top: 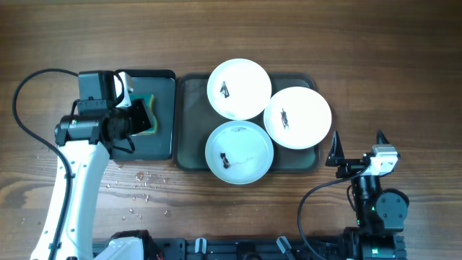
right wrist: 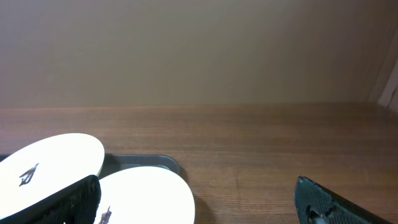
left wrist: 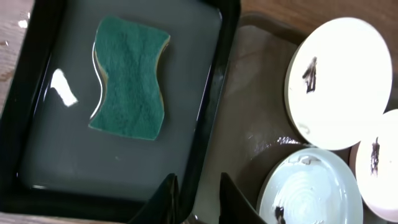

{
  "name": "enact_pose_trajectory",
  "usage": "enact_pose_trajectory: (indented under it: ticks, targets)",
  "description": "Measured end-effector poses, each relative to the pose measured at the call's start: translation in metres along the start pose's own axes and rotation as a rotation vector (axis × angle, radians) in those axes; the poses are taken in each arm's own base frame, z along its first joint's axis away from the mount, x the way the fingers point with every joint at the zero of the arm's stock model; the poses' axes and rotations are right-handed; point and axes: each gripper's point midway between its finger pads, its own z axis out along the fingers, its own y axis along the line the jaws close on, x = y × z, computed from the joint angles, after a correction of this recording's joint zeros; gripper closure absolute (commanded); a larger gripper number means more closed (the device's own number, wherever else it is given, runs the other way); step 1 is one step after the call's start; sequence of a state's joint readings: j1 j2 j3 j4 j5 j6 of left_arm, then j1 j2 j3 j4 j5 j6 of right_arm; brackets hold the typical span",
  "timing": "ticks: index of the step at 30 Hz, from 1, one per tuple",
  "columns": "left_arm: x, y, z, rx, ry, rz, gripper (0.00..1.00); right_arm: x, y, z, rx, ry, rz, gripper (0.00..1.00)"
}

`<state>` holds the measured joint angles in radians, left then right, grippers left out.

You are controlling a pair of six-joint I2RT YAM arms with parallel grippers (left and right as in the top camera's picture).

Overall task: Clean dirty plates on tray and stack at the side
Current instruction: 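Move the left gripper over the green sponge in the black tray, then lower the left gripper and pinch the green sponge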

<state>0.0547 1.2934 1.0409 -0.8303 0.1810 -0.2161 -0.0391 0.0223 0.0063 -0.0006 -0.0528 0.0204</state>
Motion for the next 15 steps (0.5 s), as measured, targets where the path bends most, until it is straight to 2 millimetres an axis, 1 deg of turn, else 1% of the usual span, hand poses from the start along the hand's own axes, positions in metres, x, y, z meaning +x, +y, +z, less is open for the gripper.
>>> enact_pose_trajectory:
  ticks: [5,9,15]
  targets:
    - [-0.0028,-0.0008,0.0,0.003,-0.012,-0.001,0.8,0.0,0.0,0.0,0.0,0.0,0.0,0.0]
    - [-0.0028,-0.0008,0.0,0.003,-0.012,-0.001,0.77,0.0,0.0,0.0,0.0,0.0,0.0,0.0]
    - [-0.0009,-0.0001,0.0,0.0,-0.004,-0.007,0.64,0.0,0.0,0.0,0.0,0.0,0.0,0.0]
